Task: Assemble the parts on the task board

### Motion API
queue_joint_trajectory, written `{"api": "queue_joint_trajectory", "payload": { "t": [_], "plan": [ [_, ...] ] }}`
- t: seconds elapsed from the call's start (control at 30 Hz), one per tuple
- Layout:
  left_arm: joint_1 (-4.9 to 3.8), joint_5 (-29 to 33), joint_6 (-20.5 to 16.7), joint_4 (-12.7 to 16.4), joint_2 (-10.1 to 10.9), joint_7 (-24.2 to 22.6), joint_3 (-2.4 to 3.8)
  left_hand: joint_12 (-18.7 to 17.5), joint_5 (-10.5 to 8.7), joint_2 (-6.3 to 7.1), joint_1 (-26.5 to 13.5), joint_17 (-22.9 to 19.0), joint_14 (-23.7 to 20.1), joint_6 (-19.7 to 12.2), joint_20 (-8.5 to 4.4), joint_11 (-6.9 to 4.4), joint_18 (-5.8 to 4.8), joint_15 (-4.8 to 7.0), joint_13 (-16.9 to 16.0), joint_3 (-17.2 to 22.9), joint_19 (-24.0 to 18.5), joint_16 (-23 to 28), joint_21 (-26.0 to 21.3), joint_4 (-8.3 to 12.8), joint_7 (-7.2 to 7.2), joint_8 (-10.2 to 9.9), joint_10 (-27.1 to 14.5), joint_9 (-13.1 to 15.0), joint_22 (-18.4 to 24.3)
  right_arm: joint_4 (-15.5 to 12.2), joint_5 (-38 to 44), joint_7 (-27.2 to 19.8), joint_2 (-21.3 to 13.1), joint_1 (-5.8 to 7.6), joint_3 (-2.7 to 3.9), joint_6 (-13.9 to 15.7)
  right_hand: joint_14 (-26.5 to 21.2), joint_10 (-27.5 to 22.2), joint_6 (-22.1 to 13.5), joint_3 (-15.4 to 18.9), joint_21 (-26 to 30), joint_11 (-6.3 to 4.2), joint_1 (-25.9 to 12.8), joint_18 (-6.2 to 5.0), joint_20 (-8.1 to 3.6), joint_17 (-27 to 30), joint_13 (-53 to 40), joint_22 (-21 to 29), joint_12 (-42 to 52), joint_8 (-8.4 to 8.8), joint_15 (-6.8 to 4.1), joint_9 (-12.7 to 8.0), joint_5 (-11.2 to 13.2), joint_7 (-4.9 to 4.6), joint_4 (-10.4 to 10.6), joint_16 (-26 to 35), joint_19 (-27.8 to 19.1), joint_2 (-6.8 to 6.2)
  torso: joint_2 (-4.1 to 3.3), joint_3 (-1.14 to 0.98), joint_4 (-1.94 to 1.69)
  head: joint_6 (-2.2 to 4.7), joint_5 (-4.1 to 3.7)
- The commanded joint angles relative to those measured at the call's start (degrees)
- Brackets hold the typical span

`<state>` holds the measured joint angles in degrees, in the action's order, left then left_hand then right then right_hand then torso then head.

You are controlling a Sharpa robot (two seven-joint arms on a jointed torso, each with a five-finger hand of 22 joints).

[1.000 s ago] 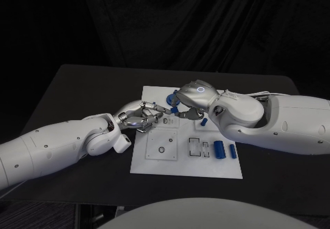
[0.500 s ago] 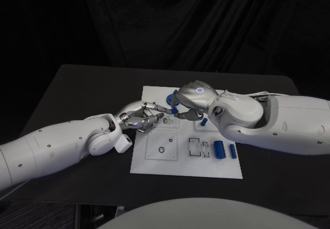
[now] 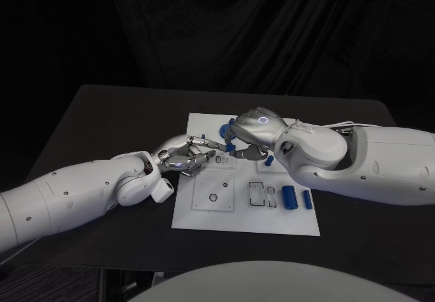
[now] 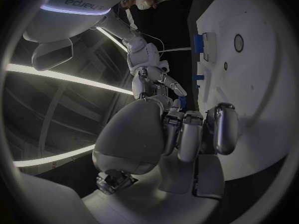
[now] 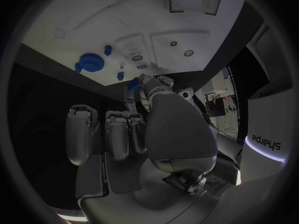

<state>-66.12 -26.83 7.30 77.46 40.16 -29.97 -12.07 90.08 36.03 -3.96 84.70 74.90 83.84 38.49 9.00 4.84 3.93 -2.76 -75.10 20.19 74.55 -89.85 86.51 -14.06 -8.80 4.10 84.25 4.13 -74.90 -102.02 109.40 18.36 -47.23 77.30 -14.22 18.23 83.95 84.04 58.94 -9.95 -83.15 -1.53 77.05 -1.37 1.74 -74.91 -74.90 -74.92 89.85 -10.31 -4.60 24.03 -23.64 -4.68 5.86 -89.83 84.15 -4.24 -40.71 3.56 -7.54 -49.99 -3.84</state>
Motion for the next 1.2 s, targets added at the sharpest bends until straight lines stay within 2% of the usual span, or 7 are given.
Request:
{"api": "queue_joint_trajectory", "payload": {
  "t": [0.03,0.63,1.0,1.2],
  "plan": [
    [0.19,0.1,0.4,-0.1,0.0,0.5,0.02,-0.1,-0.22,0.09,-0.1,15.1,6.2,-0.3,-0.11,-0.32,-0.58,0.35,-14.9,0.3,-0.4,-0.1,-0.3,0.0,-0.16,-0.2,5.7,-0.1,-4.0,-0.4,0.3,-1.0,0.0,-0.09,0.07,0.3,6.1,6.0,1.7,-0.3,-0.1,0.14,0.1,-0.29,-0.12,-15.1,-15.1,-12.9,0.2,-0.28,-0.10,6.4,-0.3,1.57,0.0,-0.2,2.6,0.33,0.04,-0.03,-0.02,-0.01,0.04],
    [0.34,0.1,0.4,-0.2,-0.1,0.8,0.02,-0.1,-0.25,0.02,-0.2,15.1,6.2,-0.4,-0.13,-0.06,-0.58,0.27,-14.9,0.5,-0.6,-0.1,-0.4,0.1,-0.68,-0.2,5.7,-0.1,-3.9,-0.9,0.3,-1.5,0.1,-0.09,0.07,1.0,6.1,6.0,1.7,-0.6,0.3,0.46,0.4,-0.37,0.05,-15.1,-15.1,-12.8,0.2,-0.28,0.15,6.7,-0.4,1.50,-0.2,-0.2,2.4,0.37,0.02,0.01,-0.01,-0.01,0.31],
    [0.41,0.1,0.4,-0.2,-0.1,0.8,0.02,-0.1,-0.25,0.02,-0.3,15.1,6.2,0.0,-0.05,0.22,-0.59,0.09,-14.9,0.5,-0.6,-0.1,-0.4,0.1,-1.06,-0.1,5.7,0.0,-3.9,-0.6,0.3,-1.5,0.4,-0.09,0.08,1.2,6.1,6.0,1.8,-0.7,0.4,0.68,0.5,-0.40,0.17,-15.1,-15.1,-12.7,0.2,-0.32,0.31,6.9,-0.4,1.42,-0.3,-0.2,2.4,0.38,0.08,-0.05,-0.03,-0.01,0.40],
    [0.43,0.1,0.3,-0.2,-0.2,0.7,0.02,-0.1,-0.23,0.05,-0.2,15.1,6.2,-0.3,-0.01,0.32,-0.54,0.01,-14.9,0.6,-1.0,-0.1,-0.5,0.1,-1.12,-0.1,5.7,0.0,-3.7,-0.5,0.3,-1.5,0.7,-0.09,0.08,1.1,6.1,6.0,1.9,-0.8,0.5,0.75,0.6,-0.41,0.21,-15.1,-15.1,-12.7,0.2,-0.34,0.37,6.9,-0.4,1.38,-0.3,-0.2,2.3,0.38,0.07,0.00,-0.04,-0.01,0.43]
  ]
}}
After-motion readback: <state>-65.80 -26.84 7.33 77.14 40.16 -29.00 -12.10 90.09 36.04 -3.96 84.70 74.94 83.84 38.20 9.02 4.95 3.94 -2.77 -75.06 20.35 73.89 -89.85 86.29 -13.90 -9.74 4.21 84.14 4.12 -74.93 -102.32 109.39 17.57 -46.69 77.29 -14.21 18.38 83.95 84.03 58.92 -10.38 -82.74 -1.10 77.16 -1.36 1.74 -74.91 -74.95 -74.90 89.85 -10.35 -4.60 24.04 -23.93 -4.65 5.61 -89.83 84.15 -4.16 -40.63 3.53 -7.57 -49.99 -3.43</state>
